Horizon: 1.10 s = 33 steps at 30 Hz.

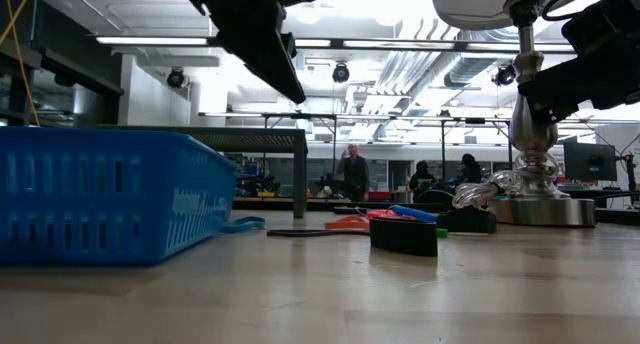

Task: Pick & Place Office Desk Supplies
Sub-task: Put the orange rubber band into the bottom blue bin

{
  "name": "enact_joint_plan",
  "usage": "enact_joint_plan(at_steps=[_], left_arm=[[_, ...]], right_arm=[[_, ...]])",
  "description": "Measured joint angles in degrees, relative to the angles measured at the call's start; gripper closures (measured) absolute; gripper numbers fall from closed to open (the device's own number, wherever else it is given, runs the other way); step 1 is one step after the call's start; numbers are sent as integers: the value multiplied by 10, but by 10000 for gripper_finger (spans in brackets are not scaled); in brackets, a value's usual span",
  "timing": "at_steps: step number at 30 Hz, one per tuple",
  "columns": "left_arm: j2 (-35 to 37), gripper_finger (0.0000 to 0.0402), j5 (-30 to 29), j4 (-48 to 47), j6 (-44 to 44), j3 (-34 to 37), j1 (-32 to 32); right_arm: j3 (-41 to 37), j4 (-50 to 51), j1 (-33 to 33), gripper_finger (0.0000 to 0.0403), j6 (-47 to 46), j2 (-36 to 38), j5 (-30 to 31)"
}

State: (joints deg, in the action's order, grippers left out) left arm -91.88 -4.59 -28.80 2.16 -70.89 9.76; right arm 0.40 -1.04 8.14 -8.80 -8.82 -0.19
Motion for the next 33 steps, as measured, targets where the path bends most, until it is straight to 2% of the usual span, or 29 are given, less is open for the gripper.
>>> enact_joint_plan(at_steps=[4,13,33], left_arm=[[-11,297,1,21,-6,0,-17],[-75,297,73,75,-29,0,-50],[-179,297,75,158,-50,0,-54]], right_arm=[[0,0,0,302,0,0,0],[0,0,0,302,0,0,0],[0,0,0,302,0,0,0]])
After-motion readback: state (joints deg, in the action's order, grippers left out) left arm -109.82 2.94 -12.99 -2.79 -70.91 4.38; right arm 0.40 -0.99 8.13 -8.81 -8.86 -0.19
